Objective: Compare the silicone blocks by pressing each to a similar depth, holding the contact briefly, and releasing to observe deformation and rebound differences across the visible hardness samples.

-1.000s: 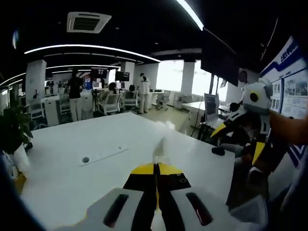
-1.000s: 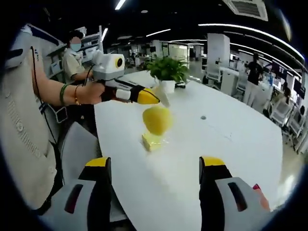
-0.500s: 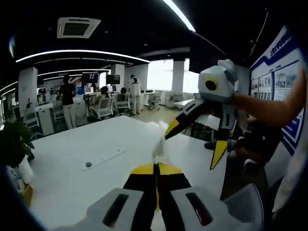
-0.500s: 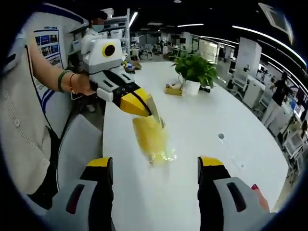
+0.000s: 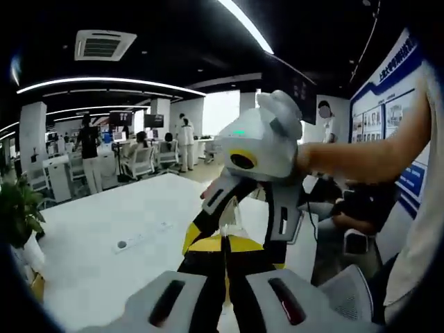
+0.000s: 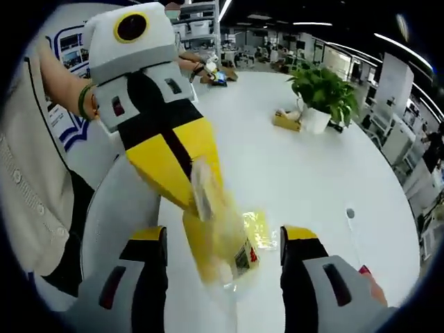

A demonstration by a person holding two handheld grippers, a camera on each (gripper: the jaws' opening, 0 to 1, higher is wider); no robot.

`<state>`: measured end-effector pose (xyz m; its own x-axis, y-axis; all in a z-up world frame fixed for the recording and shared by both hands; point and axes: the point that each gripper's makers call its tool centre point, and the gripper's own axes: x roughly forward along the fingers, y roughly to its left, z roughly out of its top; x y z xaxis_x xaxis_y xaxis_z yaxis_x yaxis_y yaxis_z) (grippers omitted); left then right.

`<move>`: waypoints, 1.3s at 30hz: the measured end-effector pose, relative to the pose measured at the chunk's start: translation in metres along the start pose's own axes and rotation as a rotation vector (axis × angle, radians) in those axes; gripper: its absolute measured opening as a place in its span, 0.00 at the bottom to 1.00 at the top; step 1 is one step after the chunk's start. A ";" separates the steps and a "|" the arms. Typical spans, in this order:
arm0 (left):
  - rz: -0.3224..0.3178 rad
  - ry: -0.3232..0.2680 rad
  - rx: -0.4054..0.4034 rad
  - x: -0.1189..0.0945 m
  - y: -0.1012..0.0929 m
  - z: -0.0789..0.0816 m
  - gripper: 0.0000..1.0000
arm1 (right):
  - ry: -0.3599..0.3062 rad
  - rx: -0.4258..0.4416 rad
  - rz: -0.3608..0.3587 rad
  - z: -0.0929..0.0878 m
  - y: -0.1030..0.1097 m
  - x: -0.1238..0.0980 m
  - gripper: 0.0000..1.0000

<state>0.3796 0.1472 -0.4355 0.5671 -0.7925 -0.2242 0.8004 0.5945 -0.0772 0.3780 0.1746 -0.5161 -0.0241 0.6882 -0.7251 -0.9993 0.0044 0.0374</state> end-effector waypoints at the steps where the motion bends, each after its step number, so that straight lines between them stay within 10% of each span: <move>1: -0.006 0.000 0.001 0.000 -0.001 0.000 0.00 | 0.003 -0.001 0.010 -0.001 0.001 0.002 0.60; 15: -0.035 -0.012 0.026 -0.002 -0.008 0.007 0.00 | 0.000 -0.014 0.076 -0.002 0.014 0.007 0.35; 39: -0.048 -0.013 0.057 -0.007 -0.019 0.008 0.00 | -0.064 -0.013 0.059 0.004 0.028 0.005 0.20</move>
<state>0.3618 0.1403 -0.4243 0.5300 -0.8218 -0.2090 0.8362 0.5475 -0.0322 0.3501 0.1806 -0.5160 -0.0816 0.7317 -0.6767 -0.9965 -0.0467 0.0697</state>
